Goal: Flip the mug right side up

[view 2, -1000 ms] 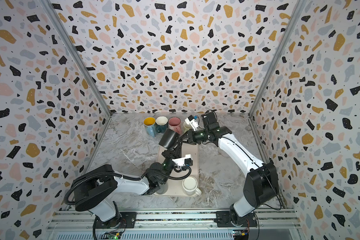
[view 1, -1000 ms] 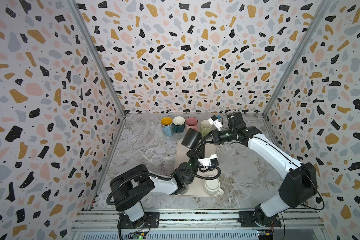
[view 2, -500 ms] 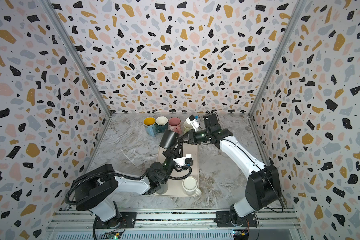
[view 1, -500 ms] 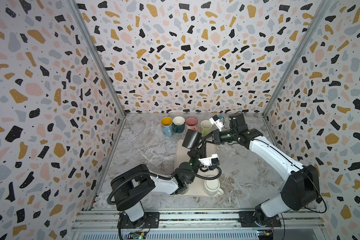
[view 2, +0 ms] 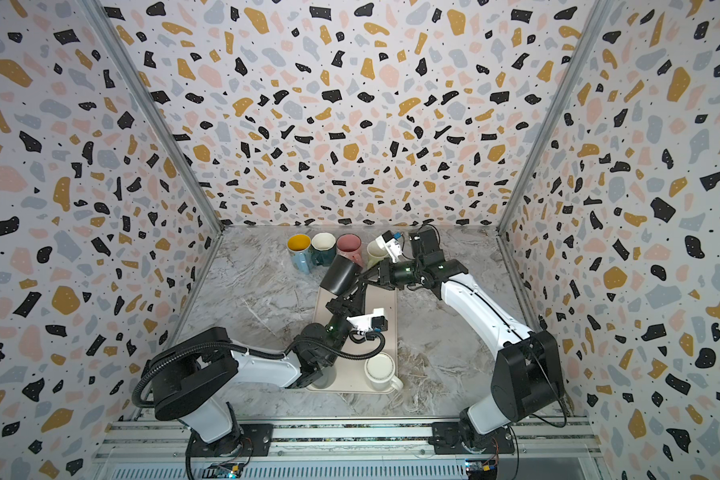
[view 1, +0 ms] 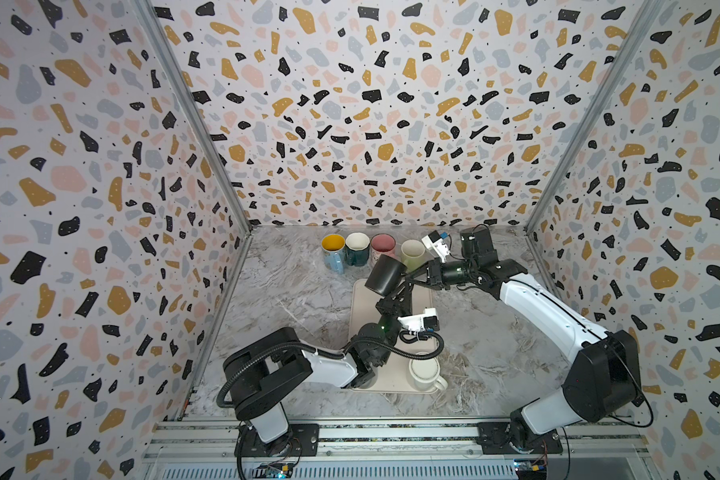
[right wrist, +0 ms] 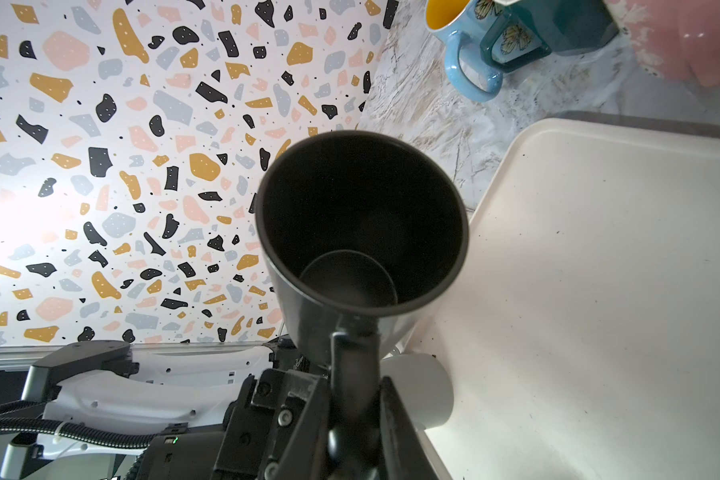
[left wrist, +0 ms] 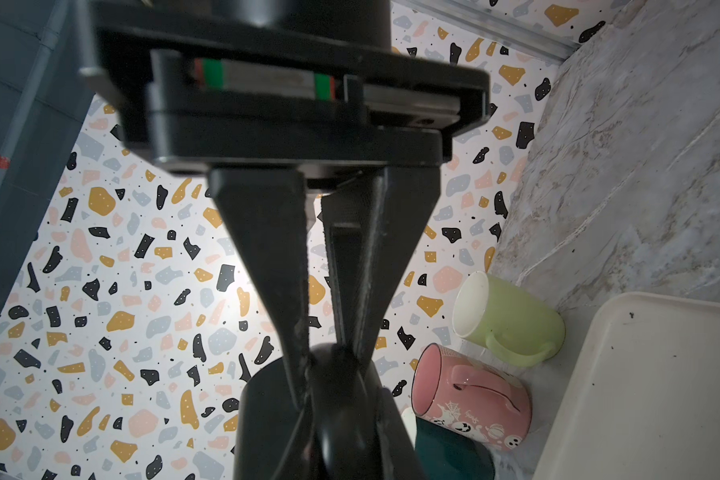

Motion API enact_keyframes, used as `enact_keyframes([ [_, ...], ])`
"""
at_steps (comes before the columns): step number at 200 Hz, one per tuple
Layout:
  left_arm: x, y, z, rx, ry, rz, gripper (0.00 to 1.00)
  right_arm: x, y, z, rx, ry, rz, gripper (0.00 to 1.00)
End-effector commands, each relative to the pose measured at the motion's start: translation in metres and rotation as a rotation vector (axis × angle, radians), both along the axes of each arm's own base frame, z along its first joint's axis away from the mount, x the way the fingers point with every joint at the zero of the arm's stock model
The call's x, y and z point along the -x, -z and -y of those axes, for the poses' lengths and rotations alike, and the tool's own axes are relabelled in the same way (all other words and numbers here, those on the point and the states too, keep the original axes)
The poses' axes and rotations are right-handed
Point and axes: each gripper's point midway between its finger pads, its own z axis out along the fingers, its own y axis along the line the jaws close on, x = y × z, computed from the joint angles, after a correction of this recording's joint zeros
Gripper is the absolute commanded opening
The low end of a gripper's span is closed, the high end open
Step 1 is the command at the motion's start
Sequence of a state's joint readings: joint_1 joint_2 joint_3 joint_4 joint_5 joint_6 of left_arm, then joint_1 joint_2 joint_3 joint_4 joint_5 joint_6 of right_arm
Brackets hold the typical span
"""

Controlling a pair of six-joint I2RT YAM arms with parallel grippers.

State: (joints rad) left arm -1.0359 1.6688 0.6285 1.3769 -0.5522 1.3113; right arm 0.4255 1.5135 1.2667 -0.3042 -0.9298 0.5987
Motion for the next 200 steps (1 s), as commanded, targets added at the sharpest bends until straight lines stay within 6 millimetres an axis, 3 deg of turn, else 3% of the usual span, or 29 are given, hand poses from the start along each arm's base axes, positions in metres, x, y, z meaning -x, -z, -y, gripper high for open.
enact_keyframes([
  [1, 0.021, -0.12, -0.052, 0.505, -0.006, 0.273, 0.0, 0.01, -0.008, 0.003, -0.007, -0.041, 0.077, 0.0],
  [143, 0.036, -0.12, -0.039, 0.396, 0.09, 0.345, 0.0, 0.03, 0.004, -0.012, -0.009, -0.196, -0.002, 0.0],
  [200, 0.04, -0.119, -0.037, 0.369, 0.109, 0.359, 0.0, 0.032, 0.01, -0.015, -0.001, -0.214, -0.028, 0.11],
])
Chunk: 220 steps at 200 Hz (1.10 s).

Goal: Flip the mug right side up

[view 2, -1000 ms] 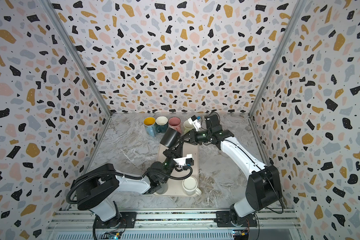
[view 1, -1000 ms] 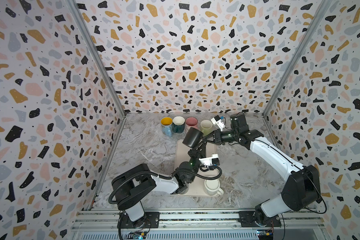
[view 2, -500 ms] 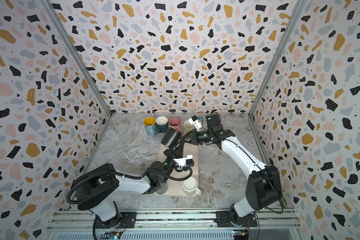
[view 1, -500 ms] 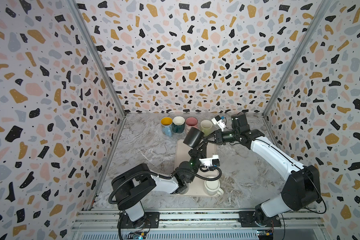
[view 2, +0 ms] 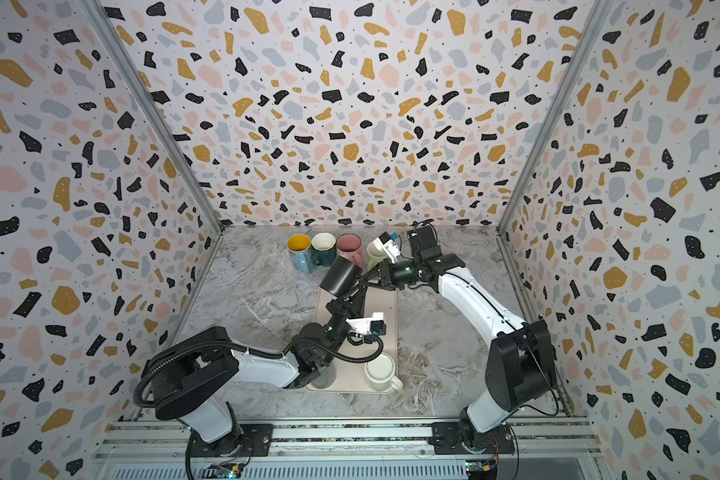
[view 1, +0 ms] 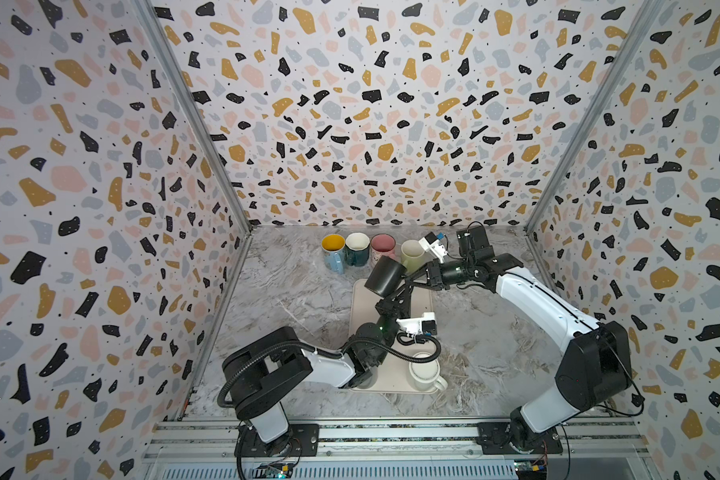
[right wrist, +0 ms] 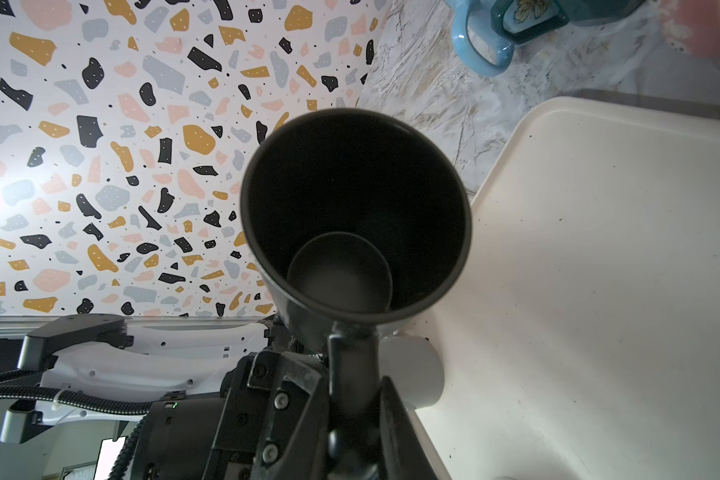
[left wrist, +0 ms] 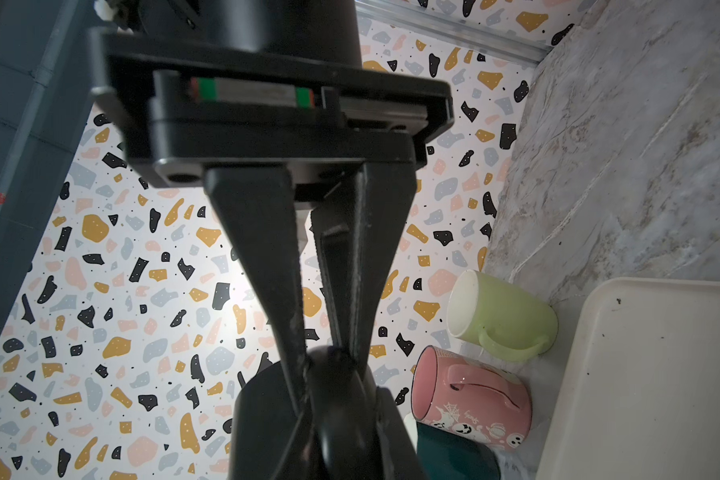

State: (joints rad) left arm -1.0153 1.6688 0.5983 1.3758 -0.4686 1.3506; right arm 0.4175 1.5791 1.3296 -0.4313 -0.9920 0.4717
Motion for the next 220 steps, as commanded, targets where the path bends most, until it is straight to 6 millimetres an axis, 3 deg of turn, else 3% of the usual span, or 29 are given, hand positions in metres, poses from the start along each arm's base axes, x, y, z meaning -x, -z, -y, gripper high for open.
enact_keyframes([
  [1, 0.038, -0.129, -0.04, 0.445, 0.074, 0.327, 0.0, 0.028, -0.001, -0.013, -0.024, -0.127, -0.012, 0.11],
  [74, 0.042, -0.129, -0.039, 0.431, 0.09, 0.34, 0.0, 0.026, -0.002, -0.018, -0.064, -0.139, -0.043, 0.29],
  [142, 0.045, -0.127, -0.037, 0.41, 0.108, 0.35, 0.0, 0.018, 0.002, -0.017, -0.078, -0.115, -0.066, 0.3],
  [155, 0.046, -0.126, -0.036, 0.401, 0.114, 0.353, 0.0, 0.016, 0.004, -0.015, -0.08, -0.103, -0.077, 0.25],
  [177, 0.046, -0.127, -0.037, 0.403, 0.11, 0.352, 0.0, 0.015, 0.009, -0.014, -0.076, -0.09, -0.092, 0.0],
  [220, 0.046, -0.128, -0.038, 0.407, 0.106, 0.353, 0.0, 0.013, 0.008, -0.012, -0.069, -0.072, -0.076, 0.0],
])
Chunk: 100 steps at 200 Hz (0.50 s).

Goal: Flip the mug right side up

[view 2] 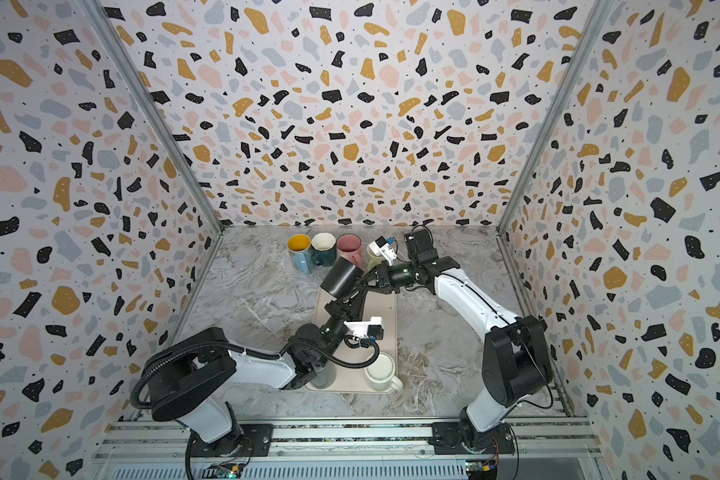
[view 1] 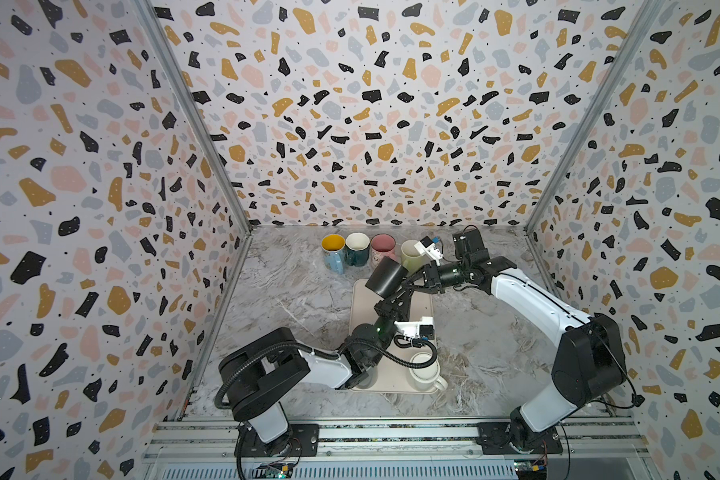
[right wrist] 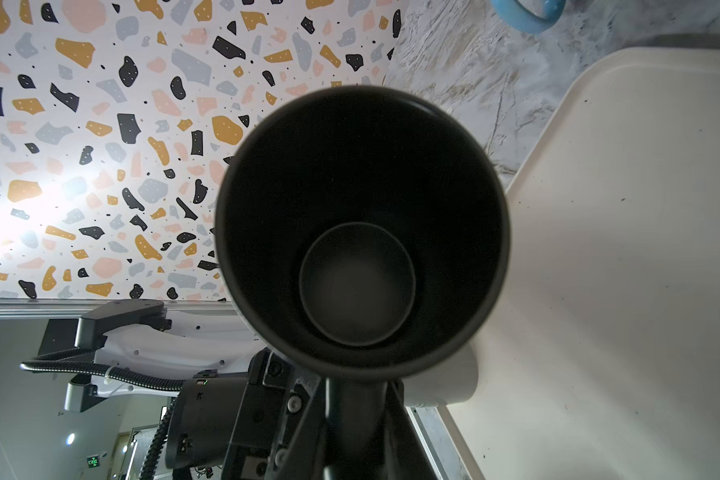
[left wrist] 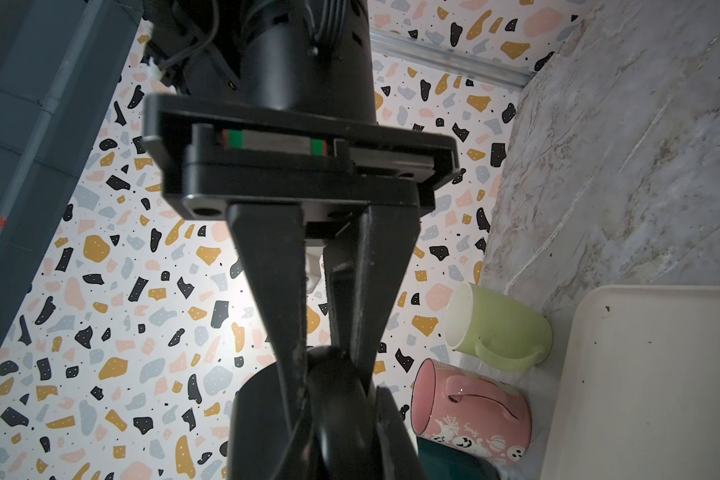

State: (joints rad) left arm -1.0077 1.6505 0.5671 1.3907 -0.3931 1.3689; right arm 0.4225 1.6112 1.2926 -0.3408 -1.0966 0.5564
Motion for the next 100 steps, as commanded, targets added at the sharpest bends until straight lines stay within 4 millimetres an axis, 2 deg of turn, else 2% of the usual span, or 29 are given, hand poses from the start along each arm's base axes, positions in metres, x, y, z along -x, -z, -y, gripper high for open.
enact_keyframes([
  [1, 0.037, -0.128, -0.04, 0.437, 0.053, 0.314, 0.0, 0.007, 0.004, -0.002, 0.004, -0.021, 0.015, 0.0],
  [21, 0.035, -0.13, -0.041, 0.443, 0.042, 0.312, 0.0, 0.005, 0.0, -0.002, -0.001, -0.008, 0.038, 0.0],
  [40, 0.033, -0.13, -0.04, 0.434, 0.034, 0.312, 0.17, 0.002, -0.006, -0.002, -0.013, 0.005, 0.059, 0.0],
  [100, 0.031, -0.129, -0.041, 0.417, 0.008, 0.316, 0.31, -0.007, -0.019, 0.001, -0.051, 0.047, 0.103, 0.0],
])
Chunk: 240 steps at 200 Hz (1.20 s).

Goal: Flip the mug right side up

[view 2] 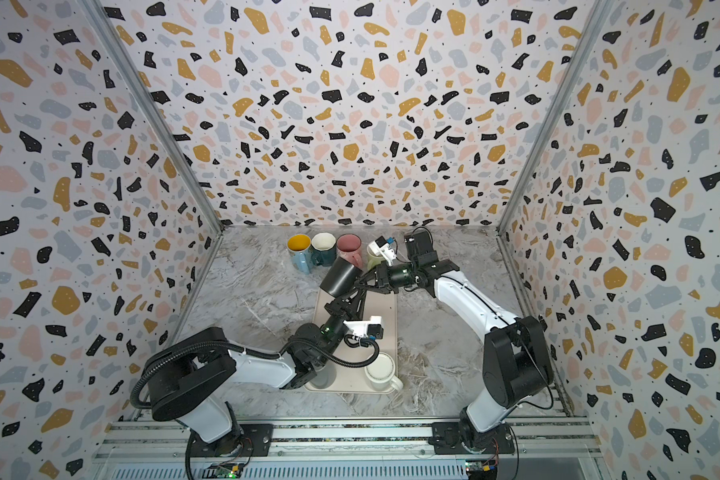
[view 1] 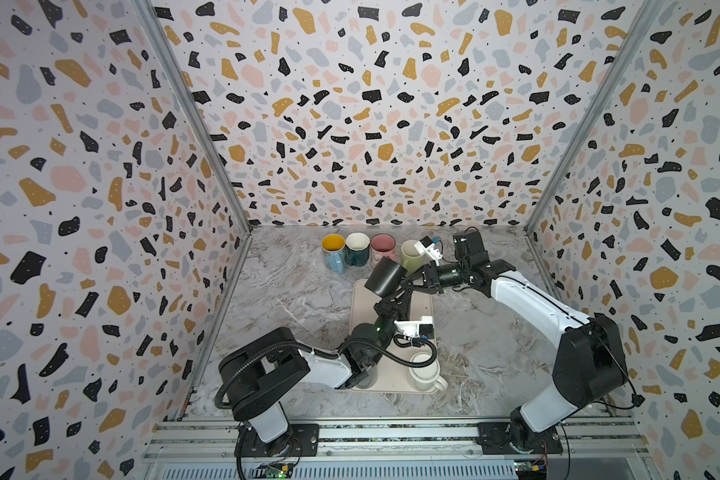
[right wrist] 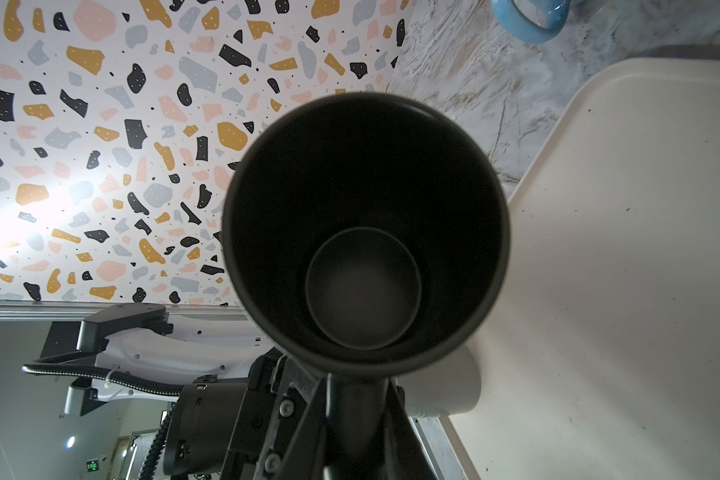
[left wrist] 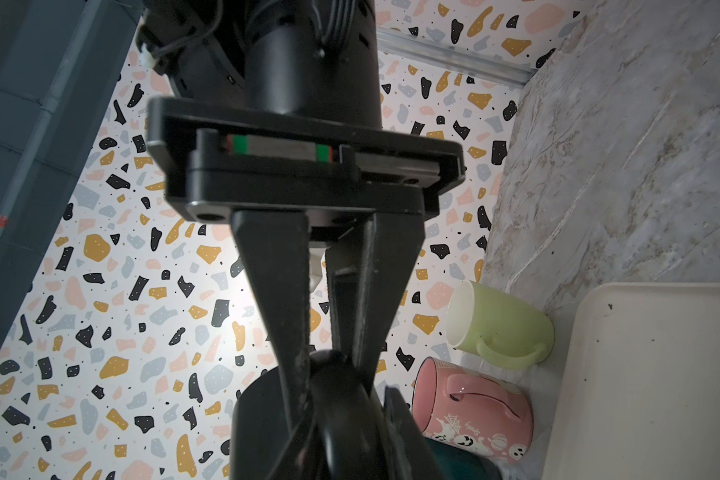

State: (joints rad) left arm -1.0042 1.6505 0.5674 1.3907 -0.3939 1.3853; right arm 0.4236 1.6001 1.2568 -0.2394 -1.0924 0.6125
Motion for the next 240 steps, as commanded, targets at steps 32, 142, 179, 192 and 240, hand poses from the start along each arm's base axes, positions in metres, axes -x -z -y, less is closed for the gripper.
enact_keyframes([
  [32, 0.032, -0.129, -0.04, 0.42, 0.01, 0.315, 0.37, -0.009, -0.021, 0.007, -0.039, 0.052, 0.099, 0.0],
  [142, 0.028, -0.138, -0.05, 0.436, -0.046, 0.34, 0.42, -0.026, -0.021, 0.024, -0.039, 0.121, 0.128, 0.0],
  [179, 0.024, -0.145, -0.055, 0.462, -0.075, 0.34, 0.42, -0.036, -0.024, 0.035, -0.03, 0.165, 0.154, 0.0],
  [192, 0.023, -0.148, -0.057, 0.474, -0.085, 0.34, 0.43, -0.04, -0.026, 0.04, -0.031, 0.181, 0.165, 0.0],
  [240, 0.017, -0.148, -0.063, 0.478, -0.117, 0.338, 0.43, -0.056, -0.036, 0.061, -0.037, 0.252, 0.207, 0.0],
])
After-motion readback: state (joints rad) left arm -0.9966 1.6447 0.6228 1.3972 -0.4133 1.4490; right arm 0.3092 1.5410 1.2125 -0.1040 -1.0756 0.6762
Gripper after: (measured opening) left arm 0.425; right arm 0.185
